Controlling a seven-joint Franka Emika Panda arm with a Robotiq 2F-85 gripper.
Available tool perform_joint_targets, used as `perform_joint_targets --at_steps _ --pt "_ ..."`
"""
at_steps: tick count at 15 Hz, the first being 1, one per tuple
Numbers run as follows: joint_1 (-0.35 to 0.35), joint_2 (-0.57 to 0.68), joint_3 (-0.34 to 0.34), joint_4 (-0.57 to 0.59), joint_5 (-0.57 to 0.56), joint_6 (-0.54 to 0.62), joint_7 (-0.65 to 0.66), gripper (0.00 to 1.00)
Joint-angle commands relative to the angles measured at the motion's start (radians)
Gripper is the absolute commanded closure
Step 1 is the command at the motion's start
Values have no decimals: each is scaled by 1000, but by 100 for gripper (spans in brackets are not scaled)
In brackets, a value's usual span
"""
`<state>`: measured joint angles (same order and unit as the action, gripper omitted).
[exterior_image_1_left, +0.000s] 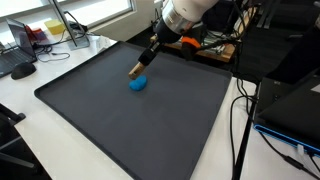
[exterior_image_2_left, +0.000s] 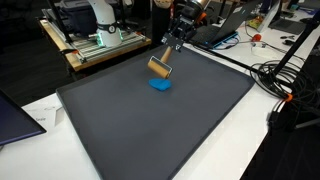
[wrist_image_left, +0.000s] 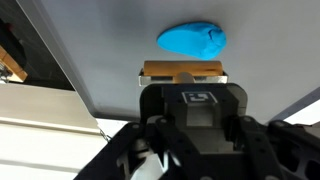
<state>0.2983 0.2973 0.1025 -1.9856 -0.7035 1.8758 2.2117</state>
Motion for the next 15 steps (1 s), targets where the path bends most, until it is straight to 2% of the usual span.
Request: perform_joint_targets --at_steps 1,9,15 --pt "22 -6 15 55 -42 -96 -13 78" --pt "-10 16 32 195 19 -160 -400 78" --pt "-67 41 18 292 158 -146 -770 78"
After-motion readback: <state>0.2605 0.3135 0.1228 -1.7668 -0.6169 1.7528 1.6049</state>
